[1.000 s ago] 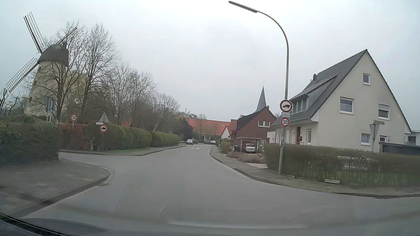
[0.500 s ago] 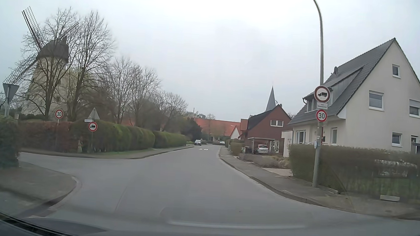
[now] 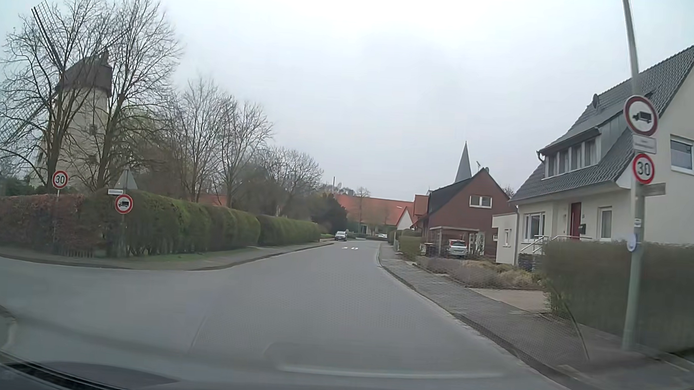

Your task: Follow the waypoints while adhering to traffic rules and regulations

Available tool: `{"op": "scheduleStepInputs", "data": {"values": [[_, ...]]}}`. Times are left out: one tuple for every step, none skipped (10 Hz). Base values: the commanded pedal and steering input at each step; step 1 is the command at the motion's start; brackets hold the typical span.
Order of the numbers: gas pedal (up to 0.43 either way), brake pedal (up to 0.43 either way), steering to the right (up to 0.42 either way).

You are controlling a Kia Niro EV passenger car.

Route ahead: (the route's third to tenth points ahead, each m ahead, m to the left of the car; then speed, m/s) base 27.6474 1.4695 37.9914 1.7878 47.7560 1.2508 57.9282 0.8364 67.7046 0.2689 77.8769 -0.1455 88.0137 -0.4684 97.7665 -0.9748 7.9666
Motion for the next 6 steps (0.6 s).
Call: {"op": "scheduleStepInputs", "data": {"values": [[0.209,0.0,-0.018],[0.209,0.0,-0.016],[0.209,0.0,-0.016],[0.209,0.0,-0.016],[0.209,0.0,-0.016],[0.209,0.0,-0.012]]}}
